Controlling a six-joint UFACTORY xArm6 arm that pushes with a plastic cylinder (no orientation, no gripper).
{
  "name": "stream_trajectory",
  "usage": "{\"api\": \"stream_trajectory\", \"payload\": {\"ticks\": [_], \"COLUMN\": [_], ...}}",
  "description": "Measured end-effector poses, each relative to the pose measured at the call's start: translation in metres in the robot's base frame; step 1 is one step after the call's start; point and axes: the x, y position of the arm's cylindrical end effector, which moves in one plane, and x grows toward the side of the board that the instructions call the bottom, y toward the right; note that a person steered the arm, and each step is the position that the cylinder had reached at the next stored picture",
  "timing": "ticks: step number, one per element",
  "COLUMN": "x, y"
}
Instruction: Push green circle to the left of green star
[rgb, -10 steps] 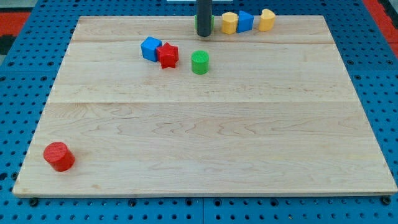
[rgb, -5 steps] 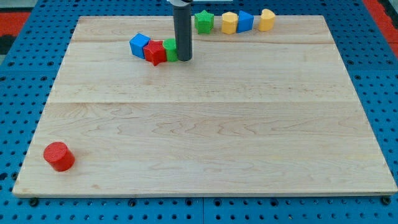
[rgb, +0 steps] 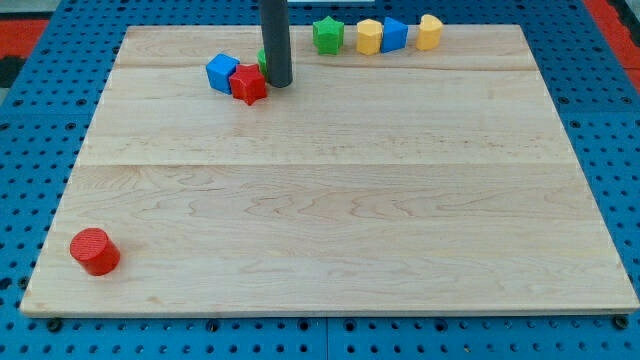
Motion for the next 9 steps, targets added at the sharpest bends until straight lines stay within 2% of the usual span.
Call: {"api": "stream_trajectory", "payload": {"ticks": [1, 2, 5, 7, 8, 9], "x": [-0.005, -0.027, -0.039, -0.050, -0.035, -0.057], "y": [-0.026, -0.014, 0.012, 0.012, 0.001, -0.002]}}
